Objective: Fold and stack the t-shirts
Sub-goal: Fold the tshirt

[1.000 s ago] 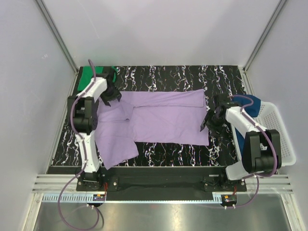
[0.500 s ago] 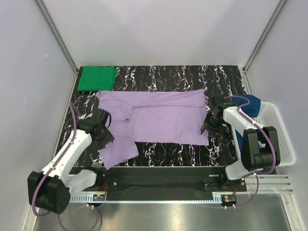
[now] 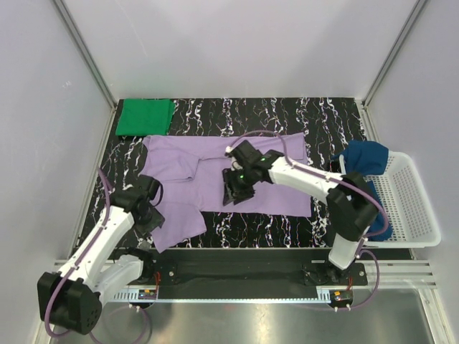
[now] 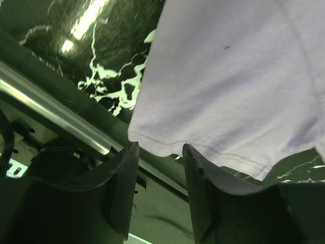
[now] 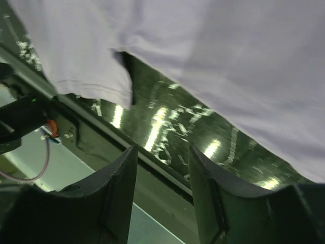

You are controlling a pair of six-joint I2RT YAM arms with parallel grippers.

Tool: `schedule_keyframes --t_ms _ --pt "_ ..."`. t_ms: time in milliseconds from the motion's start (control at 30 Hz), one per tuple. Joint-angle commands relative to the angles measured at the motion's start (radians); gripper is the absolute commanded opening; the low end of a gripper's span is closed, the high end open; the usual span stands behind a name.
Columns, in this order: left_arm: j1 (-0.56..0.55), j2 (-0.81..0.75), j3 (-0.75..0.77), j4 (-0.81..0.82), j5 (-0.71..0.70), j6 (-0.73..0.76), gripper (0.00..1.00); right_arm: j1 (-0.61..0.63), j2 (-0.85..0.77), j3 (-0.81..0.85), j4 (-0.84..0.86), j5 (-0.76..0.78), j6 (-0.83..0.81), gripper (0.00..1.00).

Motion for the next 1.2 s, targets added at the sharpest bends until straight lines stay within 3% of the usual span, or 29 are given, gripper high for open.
schedule_keyframes --t_ms 0,167,267,433,500,667,833,1000,1167 --pt "-0.005 -0.027 -0.048 -0.002 0.039 -0.087 0.45 0.017 0.044 0.087 0.039 -0.054 0.042 0.52" --pt "-0.005 0.060 -0.038 -0.013 0.016 -0.225 0.44 0.017 0.041 0.068 0.034 0.004 0.037 0.52" --pt "-0.003 0.190 -0.027 0.052 0.065 -0.238 0.39 0.016 0.031 0.058 0.004 0.027 0.022 0.52" --pt "-0.003 0.258 -0.080 0.190 0.070 -0.275 0.31 0.013 -0.031 0.005 0.000 0.076 0.016 0.52" --pt "0.000 0.275 -0.085 0.213 0.014 -0.268 0.31 0.011 -0.054 -0.027 0.007 0.082 0.020 0.52" --pt "0.044 0.394 -0.055 0.346 0.030 -0.152 0.30 -0.010 -0.124 -0.077 -0.005 0.112 0.014 0.52" --pt "0.066 0.590 0.103 0.414 0.030 -0.083 0.30 -0.047 -0.169 -0.107 -0.019 0.118 0.011 0.52" --pt "0.066 0.692 0.323 0.322 -0.048 0.000 0.31 -0.072 -0.189 -0.135 -0.019 0.102 0.017 0.52" --pt "0.066 0.614 0.318 0.218 -0.111 -0.047 0.45 -0.073 -0.180 -0.141 -0.003 0.093 0.025 0.52"
